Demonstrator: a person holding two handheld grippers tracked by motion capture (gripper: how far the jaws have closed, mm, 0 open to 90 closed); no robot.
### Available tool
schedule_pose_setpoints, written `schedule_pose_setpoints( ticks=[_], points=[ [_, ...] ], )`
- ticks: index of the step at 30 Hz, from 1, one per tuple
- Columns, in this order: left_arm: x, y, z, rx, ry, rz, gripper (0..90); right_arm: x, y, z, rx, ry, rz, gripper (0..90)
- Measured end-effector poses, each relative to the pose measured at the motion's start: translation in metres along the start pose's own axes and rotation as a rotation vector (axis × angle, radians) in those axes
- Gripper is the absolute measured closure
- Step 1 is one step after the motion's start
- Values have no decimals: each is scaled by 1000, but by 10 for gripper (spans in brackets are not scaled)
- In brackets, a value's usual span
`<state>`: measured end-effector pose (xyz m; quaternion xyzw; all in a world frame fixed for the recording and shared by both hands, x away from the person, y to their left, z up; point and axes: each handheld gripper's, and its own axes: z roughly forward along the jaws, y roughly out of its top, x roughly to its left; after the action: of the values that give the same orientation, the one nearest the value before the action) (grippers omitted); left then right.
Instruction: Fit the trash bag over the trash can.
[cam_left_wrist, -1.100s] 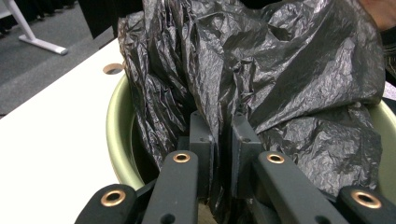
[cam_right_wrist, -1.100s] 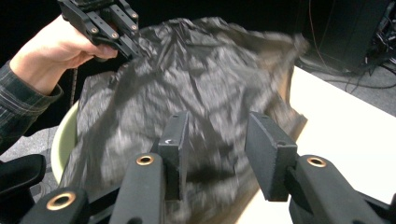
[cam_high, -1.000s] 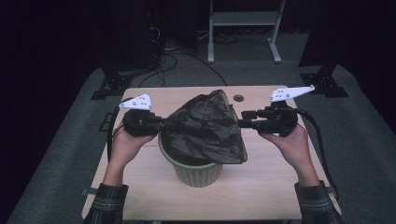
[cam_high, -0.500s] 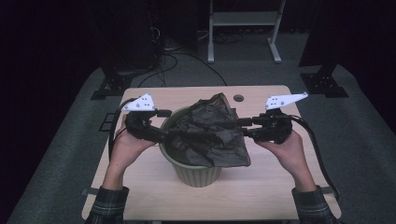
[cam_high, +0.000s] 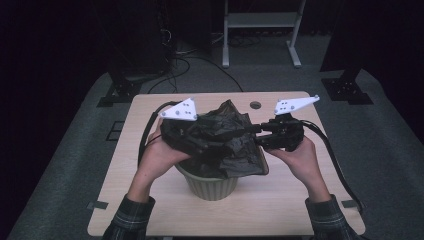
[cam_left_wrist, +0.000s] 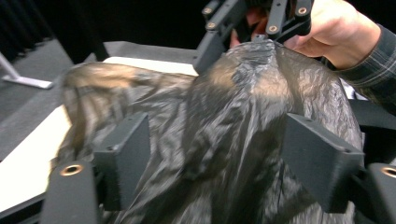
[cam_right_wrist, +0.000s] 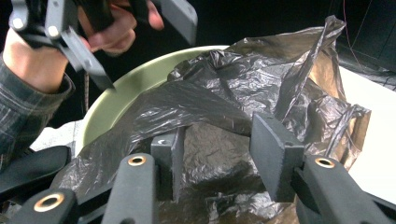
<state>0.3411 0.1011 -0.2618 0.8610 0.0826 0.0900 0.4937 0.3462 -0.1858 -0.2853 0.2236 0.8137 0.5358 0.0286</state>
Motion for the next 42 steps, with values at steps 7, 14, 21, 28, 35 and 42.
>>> schedule_pose_setpoints(
  ticks=[7,14,21,28,35,42],
  points=[
    [-2,0,16,21,-98,11,592,-1,2,-2,-16,3,2,548],
    [3,-11,-8,-9,-103,-16,884,0,1,-9,-12,-21,-4,547],
    [9,-29,-56,-86,-58,-55,884,-2,-6,-18,-21,-42,6,525],
    [15,-49,-96,-124,-10,-83,884,-12,-24,-28,-29,-57,54,487],
    [21,-71,-124,-145,38,-121,891,-13,-33,-24,-17,-43,74,483],
    [26,-98,-138,-144,68,-169,897,-15,-38,-17,-11,-21,88,489]
  ],
)
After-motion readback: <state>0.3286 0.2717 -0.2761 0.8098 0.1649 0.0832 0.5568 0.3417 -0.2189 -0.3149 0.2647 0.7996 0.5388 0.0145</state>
